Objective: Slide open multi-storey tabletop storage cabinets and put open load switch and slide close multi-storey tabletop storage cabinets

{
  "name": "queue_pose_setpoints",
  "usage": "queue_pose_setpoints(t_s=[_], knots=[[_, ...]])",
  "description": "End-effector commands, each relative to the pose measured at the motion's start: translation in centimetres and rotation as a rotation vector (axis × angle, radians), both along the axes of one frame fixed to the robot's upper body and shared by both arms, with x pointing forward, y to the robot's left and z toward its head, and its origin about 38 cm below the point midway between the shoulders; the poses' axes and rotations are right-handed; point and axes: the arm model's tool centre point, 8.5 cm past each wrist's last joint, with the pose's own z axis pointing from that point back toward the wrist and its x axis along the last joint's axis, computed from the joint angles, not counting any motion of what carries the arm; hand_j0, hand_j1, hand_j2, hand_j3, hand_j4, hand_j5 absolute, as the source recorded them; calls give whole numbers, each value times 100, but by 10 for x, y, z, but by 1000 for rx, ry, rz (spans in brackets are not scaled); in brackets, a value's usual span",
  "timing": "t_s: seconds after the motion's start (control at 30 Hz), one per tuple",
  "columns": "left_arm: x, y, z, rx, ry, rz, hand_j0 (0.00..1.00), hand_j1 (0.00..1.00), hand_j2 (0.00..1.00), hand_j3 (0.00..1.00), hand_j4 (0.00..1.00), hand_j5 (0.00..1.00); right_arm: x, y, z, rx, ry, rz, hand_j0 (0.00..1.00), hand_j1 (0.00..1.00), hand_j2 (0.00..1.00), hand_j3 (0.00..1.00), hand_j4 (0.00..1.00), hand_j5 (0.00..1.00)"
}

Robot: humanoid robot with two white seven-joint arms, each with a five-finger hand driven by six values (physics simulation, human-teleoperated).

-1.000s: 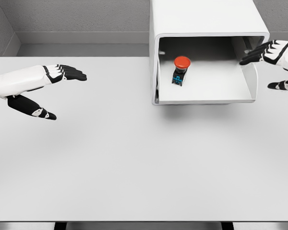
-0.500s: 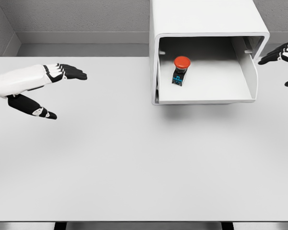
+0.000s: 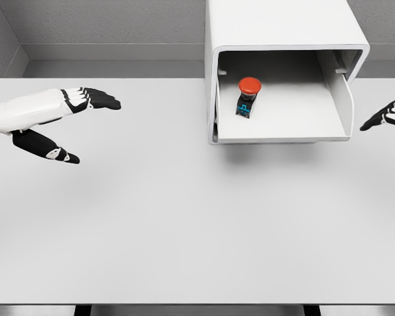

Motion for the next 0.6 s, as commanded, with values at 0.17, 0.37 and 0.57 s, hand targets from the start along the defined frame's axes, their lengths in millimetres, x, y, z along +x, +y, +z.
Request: queue_pose_setpoints(t_s=[0.17,0.37,0.57], knots=[[1,1,2,-12,-3,7,100,100,100,100,100,100,-15,4,-32,-50,97,31,79,79,79,79,79,79],[2,1,4,-10,-20,14,100,100,100,100,100,100,-18,11,-40,-74,129,62,70,70,70,70,70,70],[3,0,4,-3,-45,23,100,100,100,100,100,100,-12,22,-38,-58,112,88,64,64,64,64,64,64]])
